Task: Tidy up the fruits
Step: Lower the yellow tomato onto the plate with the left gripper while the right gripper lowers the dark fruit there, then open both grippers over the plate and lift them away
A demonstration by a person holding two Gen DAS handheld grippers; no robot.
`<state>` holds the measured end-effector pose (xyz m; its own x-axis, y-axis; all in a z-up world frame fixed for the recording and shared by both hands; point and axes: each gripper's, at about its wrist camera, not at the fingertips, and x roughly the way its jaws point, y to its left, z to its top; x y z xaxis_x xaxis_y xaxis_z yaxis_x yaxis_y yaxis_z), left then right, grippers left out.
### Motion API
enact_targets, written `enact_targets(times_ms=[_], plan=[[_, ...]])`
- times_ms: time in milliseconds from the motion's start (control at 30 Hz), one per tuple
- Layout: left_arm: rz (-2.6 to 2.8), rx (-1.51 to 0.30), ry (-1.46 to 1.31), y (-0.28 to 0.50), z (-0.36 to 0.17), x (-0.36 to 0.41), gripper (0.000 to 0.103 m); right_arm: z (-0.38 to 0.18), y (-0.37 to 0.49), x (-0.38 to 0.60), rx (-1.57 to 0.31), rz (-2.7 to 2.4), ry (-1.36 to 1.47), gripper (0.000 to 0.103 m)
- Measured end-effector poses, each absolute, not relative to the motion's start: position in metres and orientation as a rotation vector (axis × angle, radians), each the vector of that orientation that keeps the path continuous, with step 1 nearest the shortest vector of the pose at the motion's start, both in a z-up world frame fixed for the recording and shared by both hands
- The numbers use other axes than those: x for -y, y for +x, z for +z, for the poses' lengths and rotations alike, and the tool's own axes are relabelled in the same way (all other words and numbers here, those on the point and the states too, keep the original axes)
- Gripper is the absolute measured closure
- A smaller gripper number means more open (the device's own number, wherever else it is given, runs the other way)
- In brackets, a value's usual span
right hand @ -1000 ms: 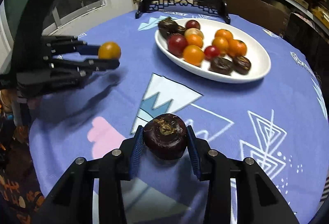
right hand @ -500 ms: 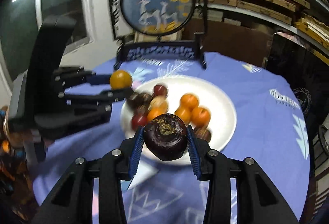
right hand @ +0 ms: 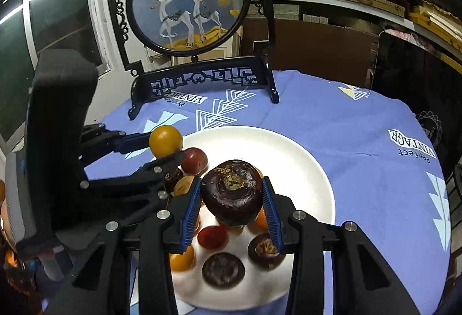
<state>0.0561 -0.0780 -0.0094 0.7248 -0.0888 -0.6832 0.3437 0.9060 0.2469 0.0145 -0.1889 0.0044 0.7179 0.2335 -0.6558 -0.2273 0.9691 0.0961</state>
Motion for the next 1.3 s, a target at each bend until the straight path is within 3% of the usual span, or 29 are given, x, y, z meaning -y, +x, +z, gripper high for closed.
enact_targets(times_ms=[233, 300, 367, 567, 800, 1300], plan=[[-0.235, -0.758, 0.375, 0.062, -0.02, 0.076, 0.067, 0.001, 0.024, 0.185, -0.744, 0.252, 0.007, 0.06], [-0.238, -0.754, 0.378, 0.059, -0.02, 0.075, 0.065, 0.013, 0.017, 0.187, -0.696, 0.25, 0.025, 0.05], [-0.225, -0.719, 0.375, 0.052, -0.014, 0.071, 0.039, 0.025, 0.007, 0.192, -0.648, 0.246, 0.049, 0.043], [-0.214, -0.564, 0.294, 0.014, 0.025, 0.045, 0.007, 0.057, -0.049, 0.203, -0.499, 0.248, 0.082, 0.016], [-0.191, -0.426, 0.213, -0.026, 0.046, 0.019, 0.006, 0.046, -0.102, 0.215, -0.316, 0.256, 0.184, 0.007], [-0.231, -0.472, 0.167, -0.025, 0.04, 0.02, 0.006, 0.007, -0.089, 0.212, -0.329, 0.25, 0.291, 0.007]])
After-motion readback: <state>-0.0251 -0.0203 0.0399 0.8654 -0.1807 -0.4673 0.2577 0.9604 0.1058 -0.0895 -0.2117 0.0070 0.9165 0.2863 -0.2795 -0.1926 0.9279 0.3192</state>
